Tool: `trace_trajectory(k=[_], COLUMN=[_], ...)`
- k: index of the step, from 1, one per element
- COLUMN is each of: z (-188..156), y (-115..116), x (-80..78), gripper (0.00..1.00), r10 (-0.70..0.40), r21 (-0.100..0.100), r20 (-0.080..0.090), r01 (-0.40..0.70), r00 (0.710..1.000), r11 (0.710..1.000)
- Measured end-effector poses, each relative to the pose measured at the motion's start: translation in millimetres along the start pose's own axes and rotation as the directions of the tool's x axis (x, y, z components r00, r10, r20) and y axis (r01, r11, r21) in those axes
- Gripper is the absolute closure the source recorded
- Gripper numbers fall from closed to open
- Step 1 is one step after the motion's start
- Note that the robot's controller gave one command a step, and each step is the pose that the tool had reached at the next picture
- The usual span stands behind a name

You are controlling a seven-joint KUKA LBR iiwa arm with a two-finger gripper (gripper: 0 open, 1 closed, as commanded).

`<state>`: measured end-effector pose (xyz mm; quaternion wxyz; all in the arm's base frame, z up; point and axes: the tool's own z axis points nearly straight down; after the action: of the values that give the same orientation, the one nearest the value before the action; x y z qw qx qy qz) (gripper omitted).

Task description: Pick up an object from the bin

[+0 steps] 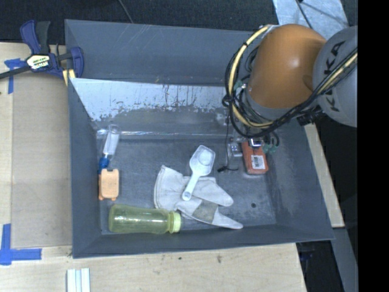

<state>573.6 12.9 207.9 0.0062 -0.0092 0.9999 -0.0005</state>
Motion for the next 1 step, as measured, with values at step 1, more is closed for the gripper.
trace_trajectory(k=[1], z=[48.2], y=[17.7], x=[12.5], gripper=[0.0], r10=[-0.018], r21=[-0.001], r20=[-0.008], r01=[0.018], r00=[1.0], r11=[1.0])
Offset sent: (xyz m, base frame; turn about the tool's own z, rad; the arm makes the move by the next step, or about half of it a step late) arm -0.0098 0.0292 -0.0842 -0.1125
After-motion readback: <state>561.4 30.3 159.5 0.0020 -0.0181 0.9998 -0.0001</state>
